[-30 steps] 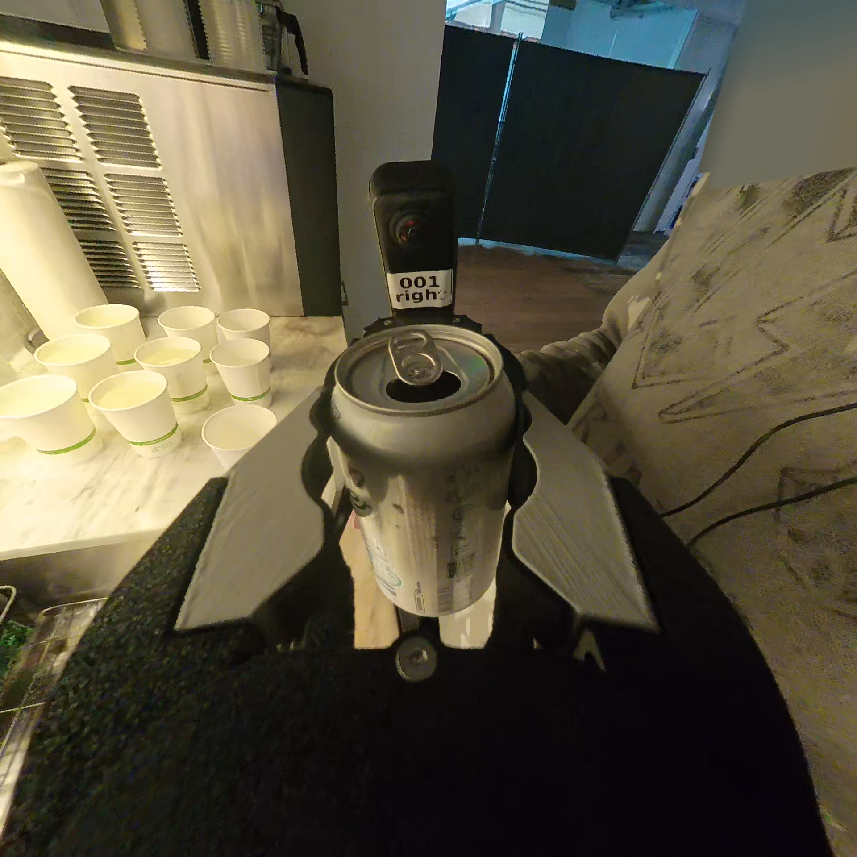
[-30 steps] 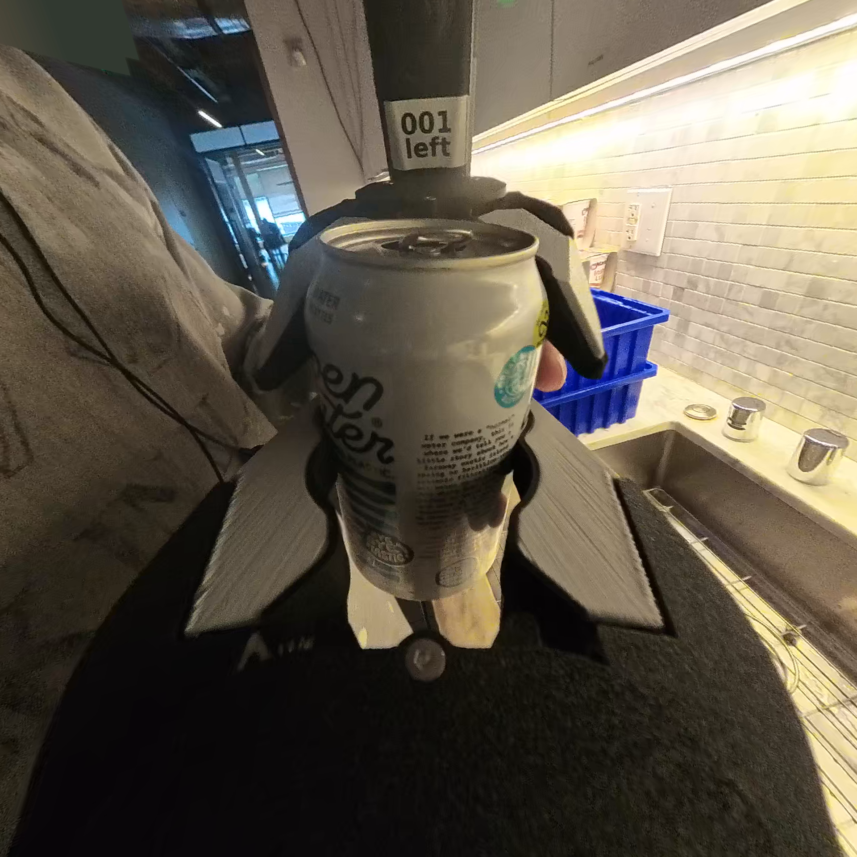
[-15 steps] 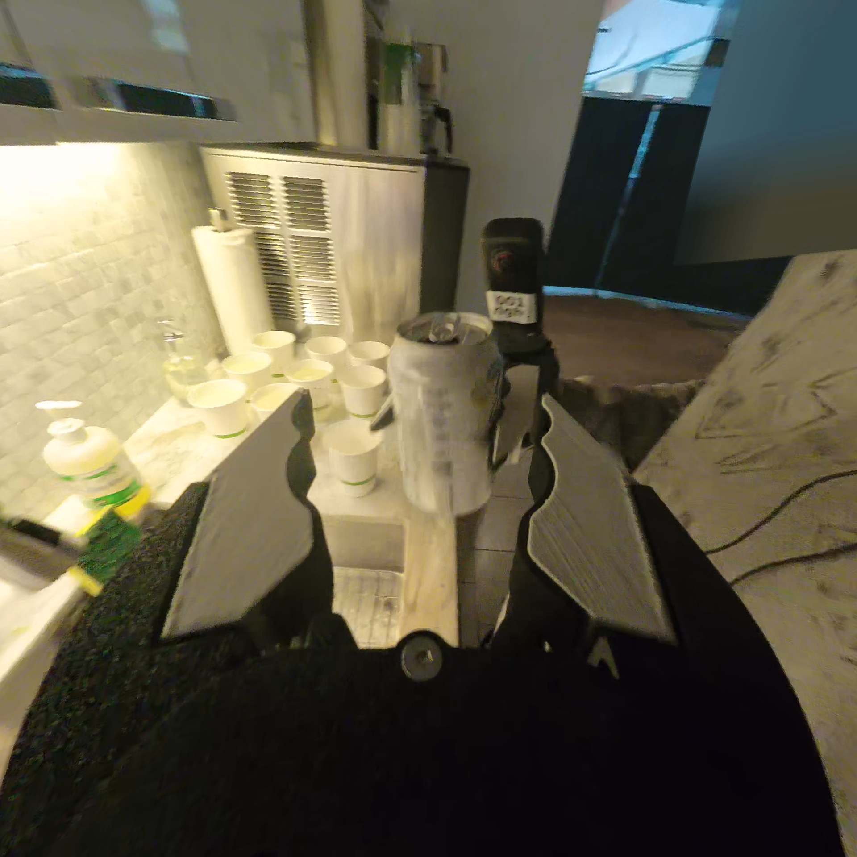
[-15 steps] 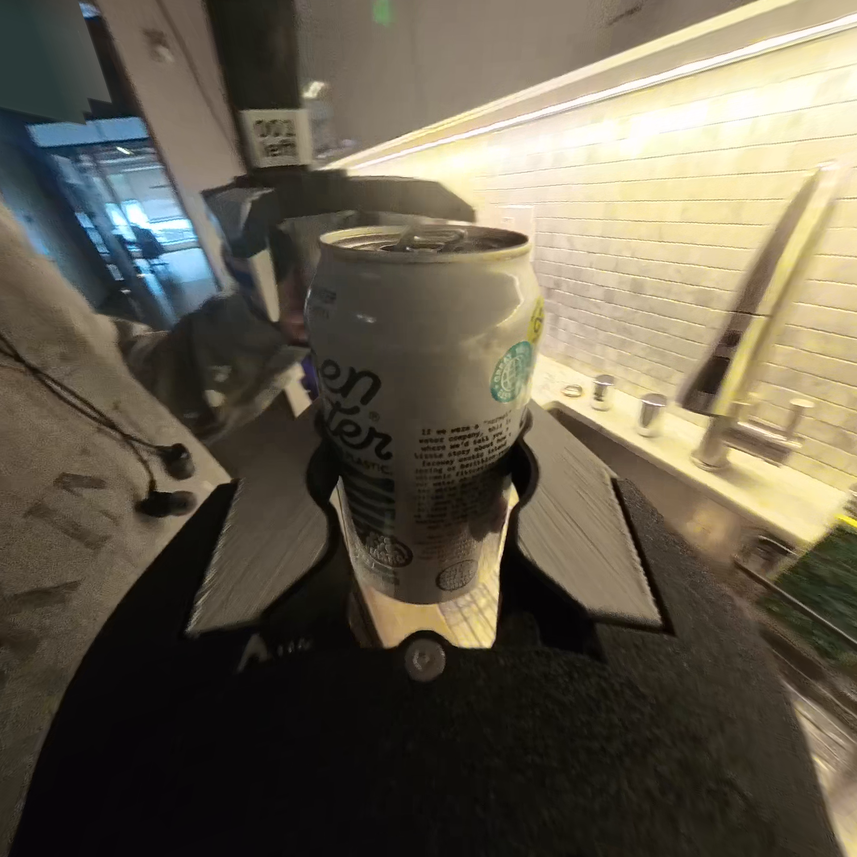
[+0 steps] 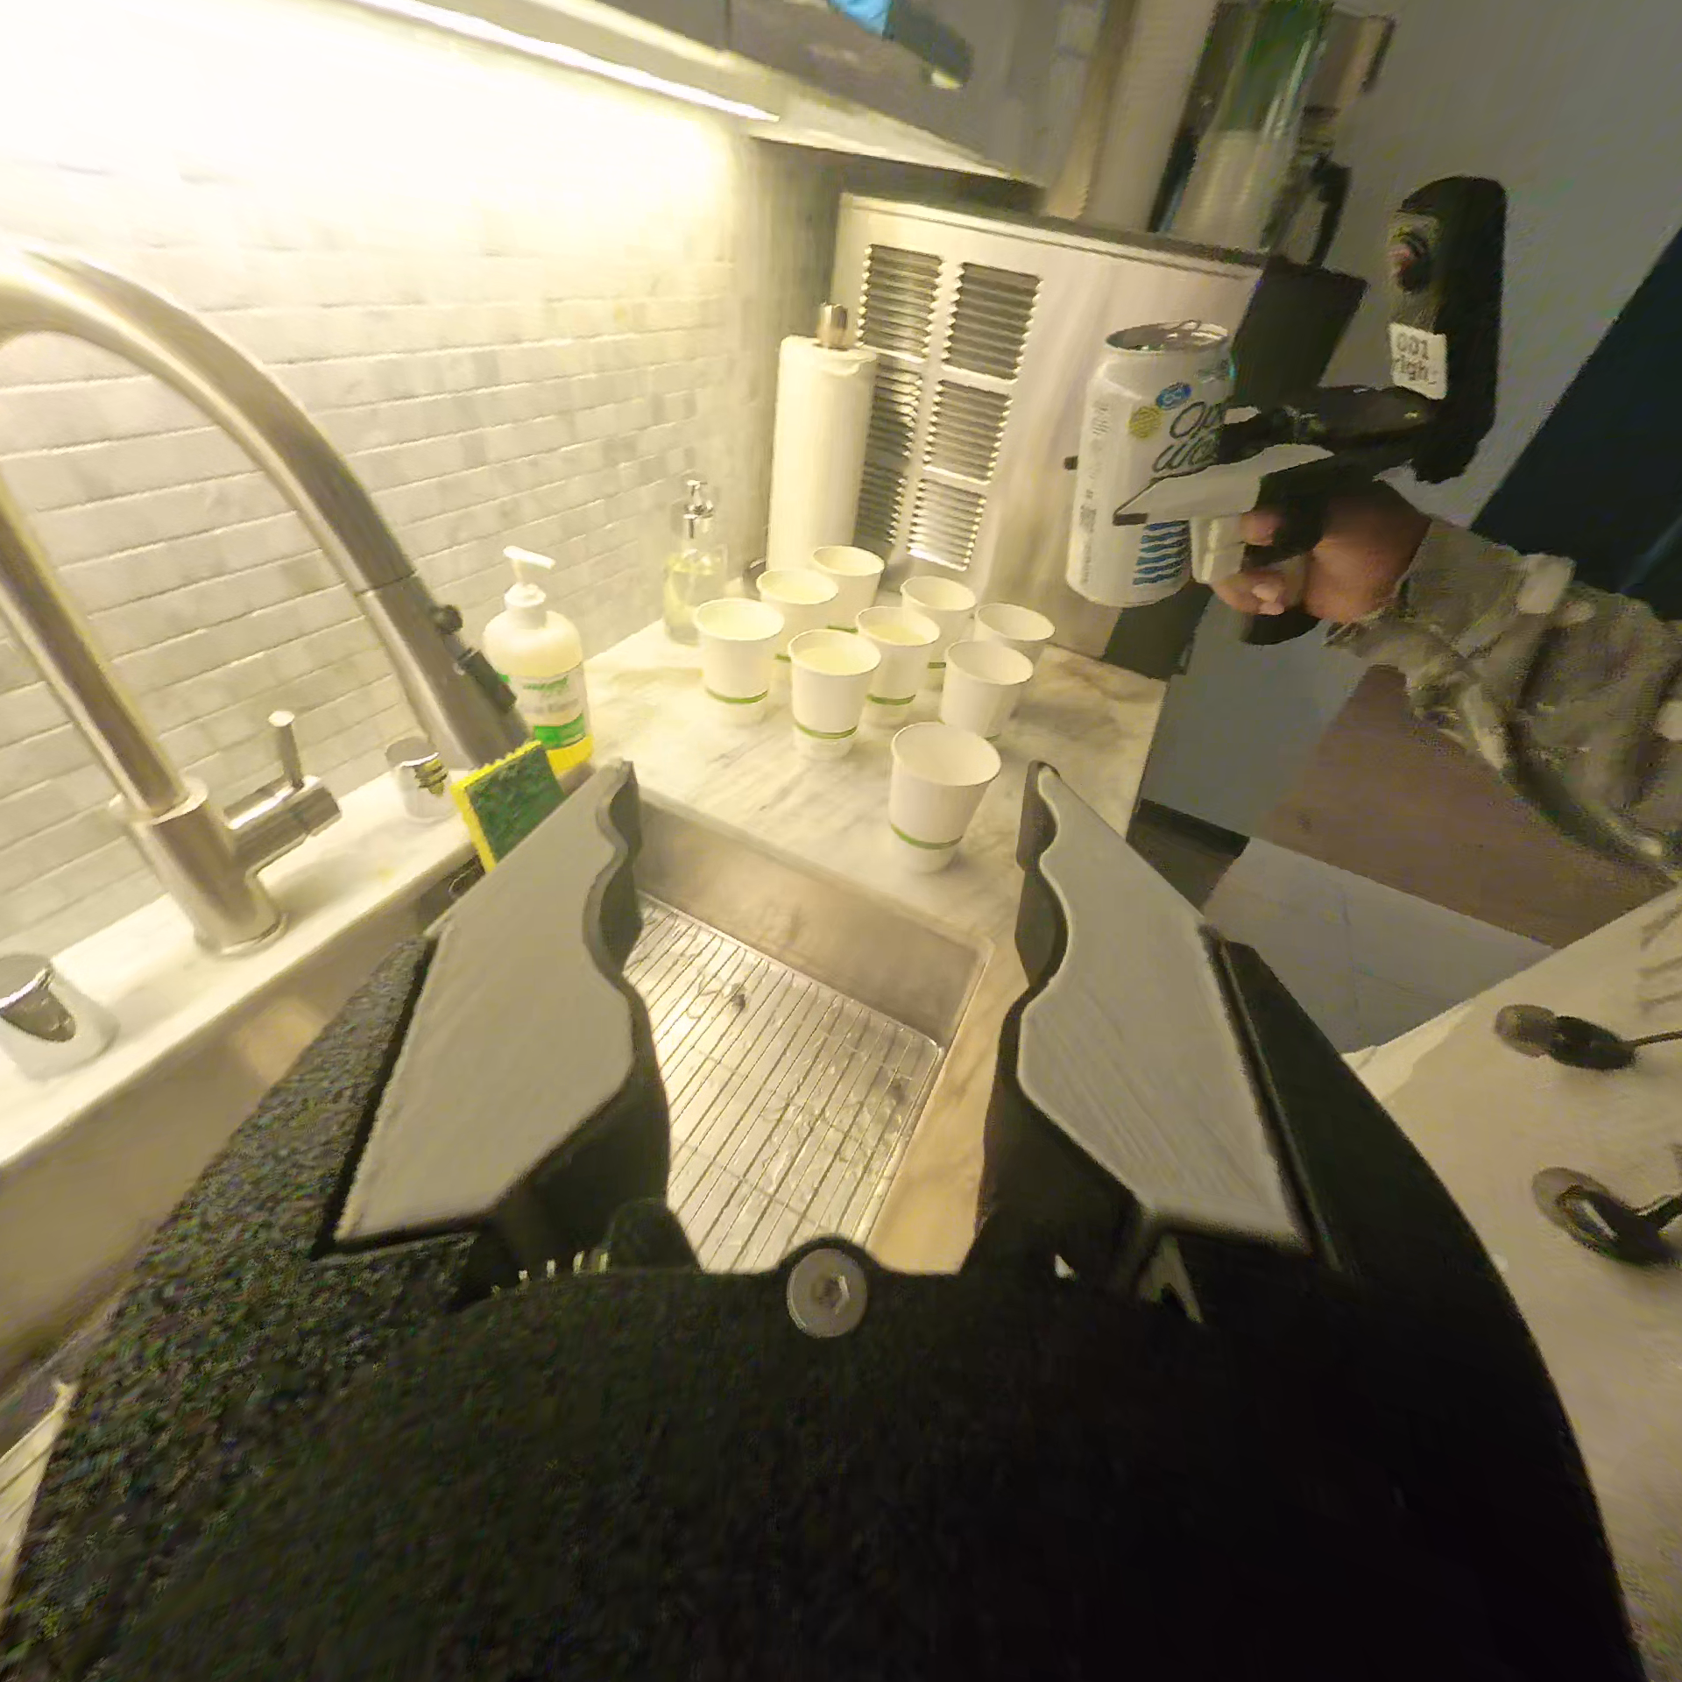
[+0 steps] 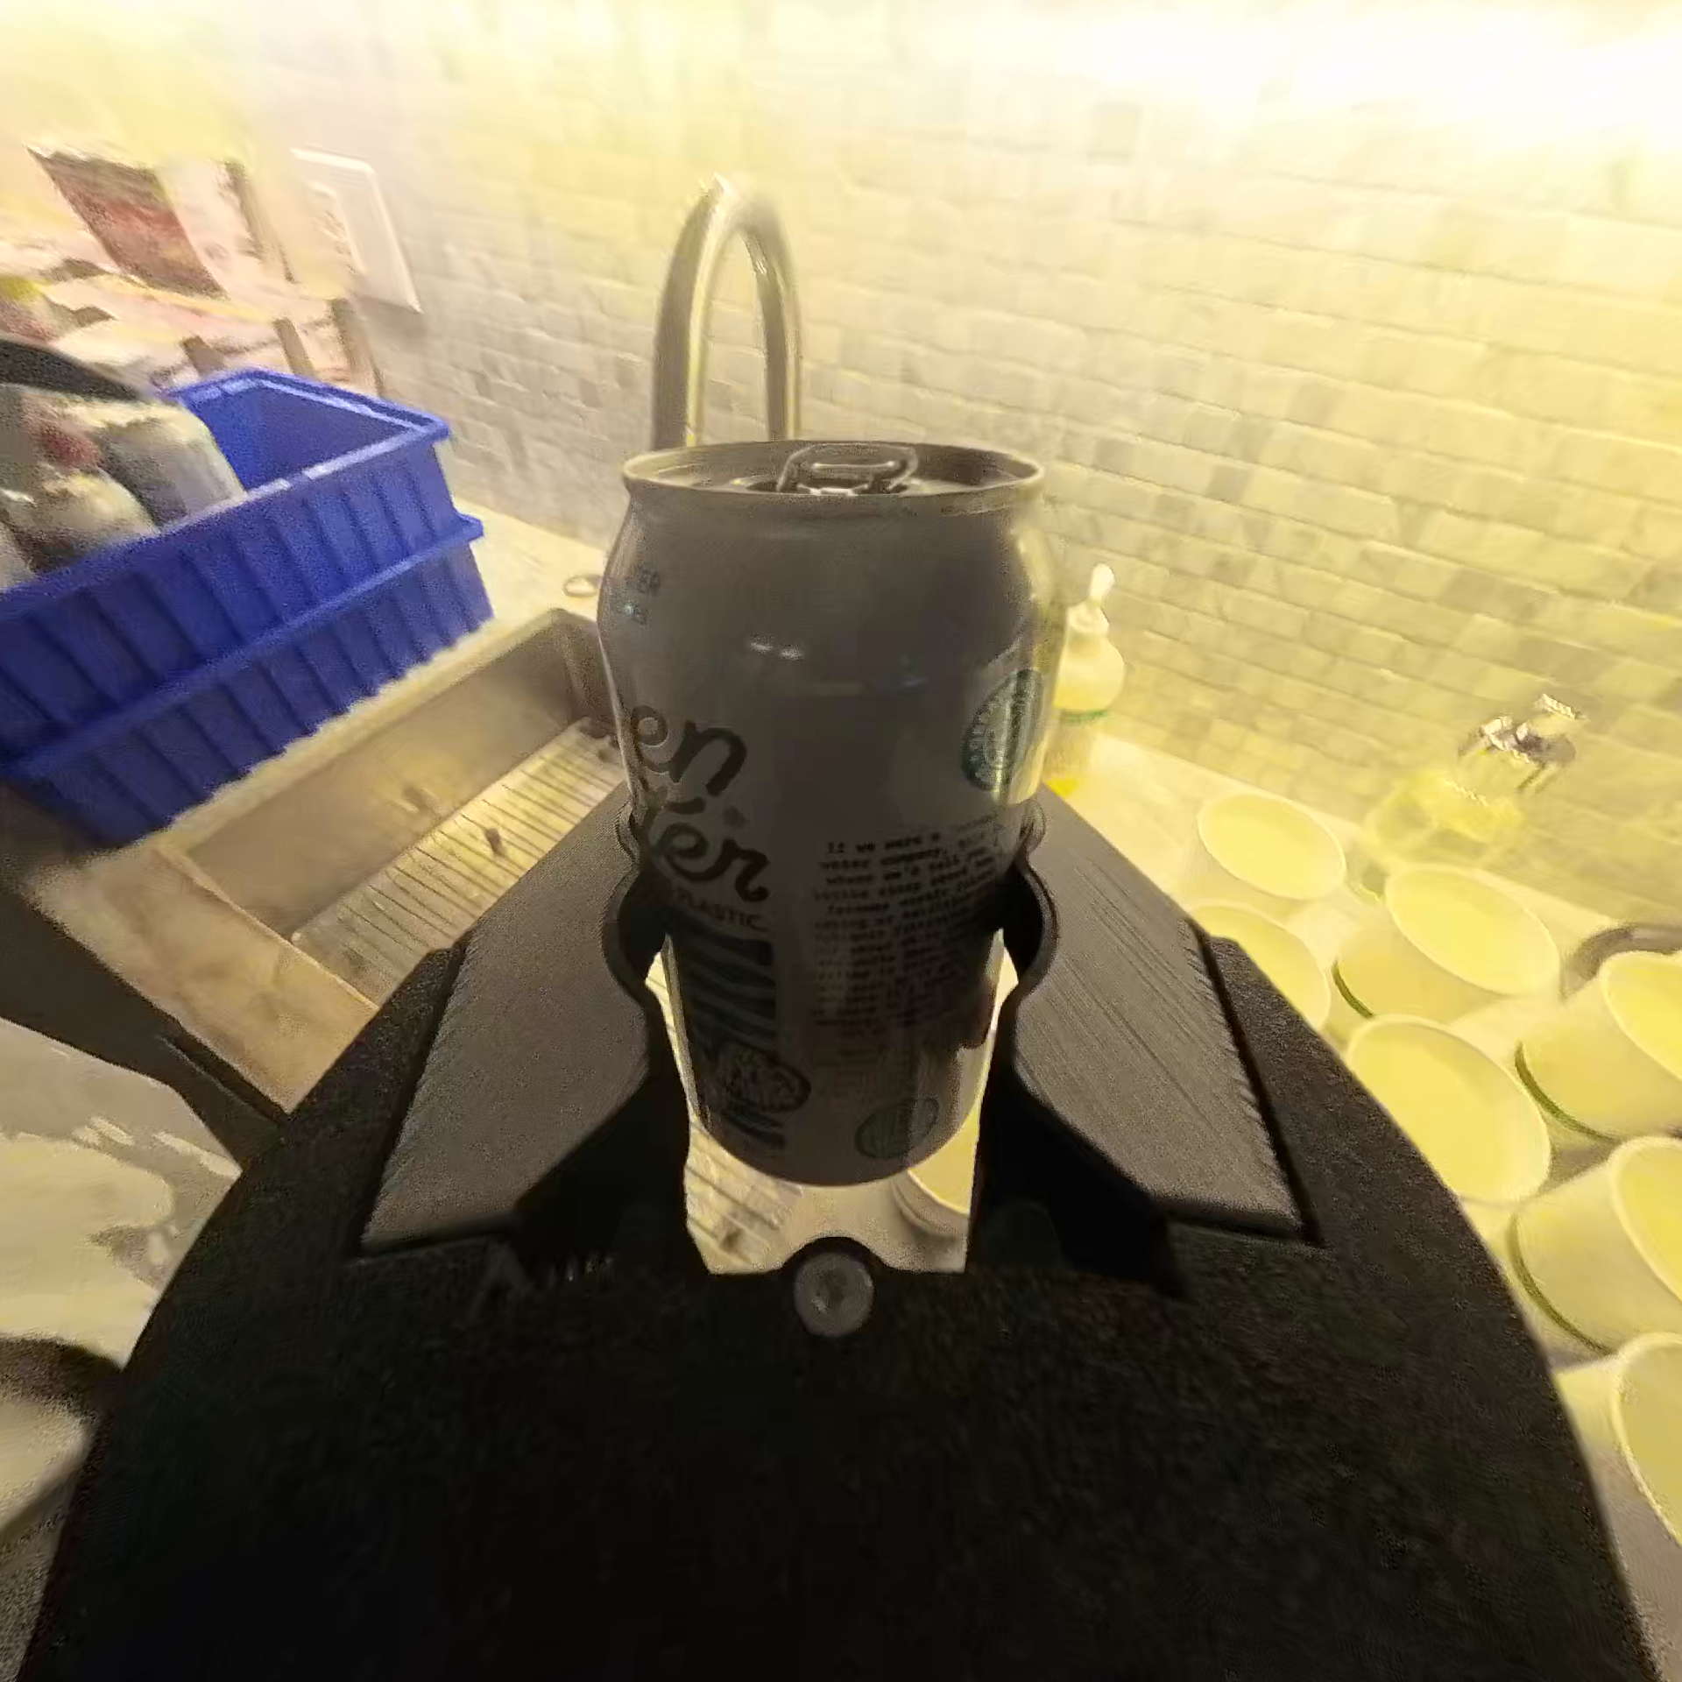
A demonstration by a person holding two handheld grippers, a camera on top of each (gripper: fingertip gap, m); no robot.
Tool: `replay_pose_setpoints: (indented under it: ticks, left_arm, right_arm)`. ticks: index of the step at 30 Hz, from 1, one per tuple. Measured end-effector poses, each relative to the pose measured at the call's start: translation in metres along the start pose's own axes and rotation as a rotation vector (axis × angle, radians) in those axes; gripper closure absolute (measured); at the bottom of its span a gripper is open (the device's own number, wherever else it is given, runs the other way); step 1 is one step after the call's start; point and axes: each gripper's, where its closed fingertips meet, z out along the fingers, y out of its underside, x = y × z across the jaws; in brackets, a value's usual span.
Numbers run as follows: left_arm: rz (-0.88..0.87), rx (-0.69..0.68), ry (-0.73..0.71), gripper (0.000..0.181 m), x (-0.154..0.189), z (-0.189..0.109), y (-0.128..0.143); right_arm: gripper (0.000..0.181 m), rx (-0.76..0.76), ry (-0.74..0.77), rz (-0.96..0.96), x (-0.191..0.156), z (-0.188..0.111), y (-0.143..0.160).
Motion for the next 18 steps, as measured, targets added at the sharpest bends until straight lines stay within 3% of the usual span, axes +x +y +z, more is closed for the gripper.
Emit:
replay_pose_setpoints:
  ticks: [1,10,18]
  left_arm:
    - [-0.004,-0.008,-0.012,0.099,-0.002,0.0,0.005]
    - [-0.002,-0.124,-0.07,0.099,0.002,0.02,0.059]
    - [-0.03,-0.206,-0.007,0.097,0.022,0.036,0.093]
  right_arm:
    - [0.108,-0.025,0.007,0.008,0.007,0.001,0.009]
    - [0.11,-0.255,0.008,0.098,0.035,0.016,0.109]
    - [0.112,-0.413,0.008,0.13,0.041,0.021,0.17]
